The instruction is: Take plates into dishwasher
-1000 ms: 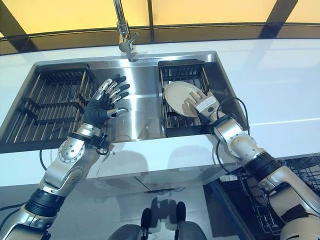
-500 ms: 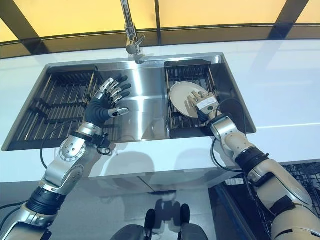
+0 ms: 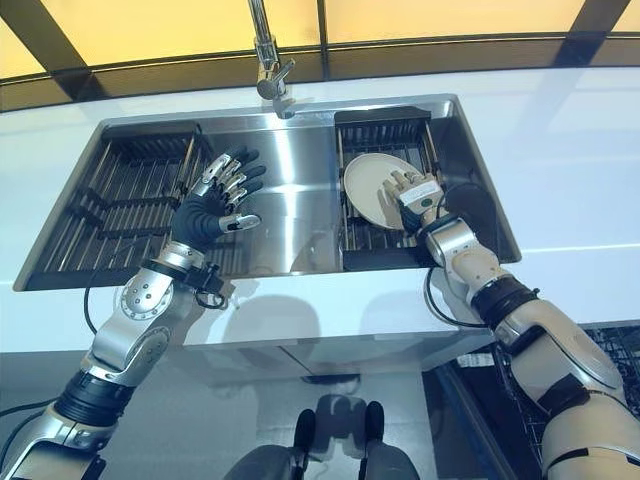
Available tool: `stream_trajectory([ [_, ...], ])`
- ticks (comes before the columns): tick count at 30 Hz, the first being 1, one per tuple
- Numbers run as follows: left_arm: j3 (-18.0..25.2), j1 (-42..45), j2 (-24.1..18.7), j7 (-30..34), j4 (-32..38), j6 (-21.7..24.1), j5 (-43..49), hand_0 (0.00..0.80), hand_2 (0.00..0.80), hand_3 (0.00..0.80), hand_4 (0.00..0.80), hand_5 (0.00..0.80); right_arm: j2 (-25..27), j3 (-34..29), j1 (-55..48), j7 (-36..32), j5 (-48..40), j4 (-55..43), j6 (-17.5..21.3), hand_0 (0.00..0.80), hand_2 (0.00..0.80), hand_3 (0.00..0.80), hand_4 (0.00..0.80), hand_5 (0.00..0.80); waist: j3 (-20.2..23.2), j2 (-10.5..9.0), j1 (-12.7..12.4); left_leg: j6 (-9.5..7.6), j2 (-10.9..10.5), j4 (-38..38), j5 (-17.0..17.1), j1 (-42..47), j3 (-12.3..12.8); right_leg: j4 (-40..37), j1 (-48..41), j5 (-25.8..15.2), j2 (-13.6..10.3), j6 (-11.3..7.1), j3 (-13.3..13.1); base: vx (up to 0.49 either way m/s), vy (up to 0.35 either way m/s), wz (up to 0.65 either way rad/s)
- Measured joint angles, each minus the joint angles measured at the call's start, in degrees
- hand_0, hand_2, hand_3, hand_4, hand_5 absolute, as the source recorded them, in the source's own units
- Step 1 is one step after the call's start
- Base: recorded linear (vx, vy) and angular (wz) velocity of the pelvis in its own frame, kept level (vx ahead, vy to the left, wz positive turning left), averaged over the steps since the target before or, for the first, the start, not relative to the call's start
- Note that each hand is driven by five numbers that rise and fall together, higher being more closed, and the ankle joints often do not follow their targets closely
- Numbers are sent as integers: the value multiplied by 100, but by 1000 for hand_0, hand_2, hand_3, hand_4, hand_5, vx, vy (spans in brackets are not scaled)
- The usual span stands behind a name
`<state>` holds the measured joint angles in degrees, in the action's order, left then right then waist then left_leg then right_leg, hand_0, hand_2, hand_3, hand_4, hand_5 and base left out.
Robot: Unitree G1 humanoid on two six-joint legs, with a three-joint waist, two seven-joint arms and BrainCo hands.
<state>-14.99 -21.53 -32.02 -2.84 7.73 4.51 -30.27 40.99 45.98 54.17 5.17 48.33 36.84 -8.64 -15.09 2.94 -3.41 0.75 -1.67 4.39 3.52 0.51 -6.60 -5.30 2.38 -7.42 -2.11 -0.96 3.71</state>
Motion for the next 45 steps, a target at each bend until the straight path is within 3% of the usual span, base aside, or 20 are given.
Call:
stream_trajectory([
  [10, -77, -334, -12, 120, -257, -19, 17, 0, 0, 0, 0, 0, 101, 374, 492, -158, -482, 697, 343, 0, 0, 0, 0, 0, -226, 140, -201, 3, 9, 17, 1, -40, -44, 2, 28, 2, 4, -1, 64, 12, -24, 2],
  [19, -98, -380, -56, 202, -456, -19, 5, 0, 0, 0, 0, 0, 303, 387, 771, -187, -863, 635, 420, 0, 0, 0, 0, 0, -345, 119, -193, 17, 18, 17, 17, -227, -49, 3, 212, -8, 9, 10, 91, 0, 0, 0],
  [27, -98, -447, -71, 243, -459, -10, 4, 0, 0, 0, 0, 0, 466, 210, 797, -174, -1602, 633, 713, 0, 0, 0, 0, 0, -505, 35, -189, 32, 32, 21, 25, -247, -56, 2, 226, -7, 18, 9, 125, 0, 0, 0],
  [36, -105, -553, -63, 241, -488, 24, 17, 0, 0, 0, 0, 0, 407, 154, 797, -97, -1879, 786, 729, 0, 0, 0, 0, 0, -522, 20, -169, 33, 33, 22, 27, -247, -56, 2, 226, -9, 15, 12, 129, -8, 0, 0],
  [37, -106, -577, -63, 239, -490, 24, 16, 0, 0, 0, 0, 0, 348, 125, 797, -36, -1927, 883, 723, 430, 430, 430, 430, 430, -523, 21, -168, 34, 33, 21, 28, -247, -57, 2, 226, -10, 13, 14, 129, 0, 0, 0],
  [38, -106, -598, -63, 237, -496, 24, 16, 0, 0, 0, 0, 0, 286, 98, 797, 14, -1984, 963, 712, 800, 800, 800, 800, 800, -523, 22, -161, 36, 34, 21, 29, -248, -58, 2, 227, -11, 14, 14, 129, 0, 0, 0],
  [45, -152, -761, -61, 224, -651, 24, 15, 0, 0, 0, 0, 0, 121, -22, 857, 293, -2204, 1104, 700, 800, 800, 800, 800, 800, -528, 33, -46, 76, 41, 2, 81, -396, -135, 1, 338, -45, 7, 55, 176, -17, 8, 3],
])
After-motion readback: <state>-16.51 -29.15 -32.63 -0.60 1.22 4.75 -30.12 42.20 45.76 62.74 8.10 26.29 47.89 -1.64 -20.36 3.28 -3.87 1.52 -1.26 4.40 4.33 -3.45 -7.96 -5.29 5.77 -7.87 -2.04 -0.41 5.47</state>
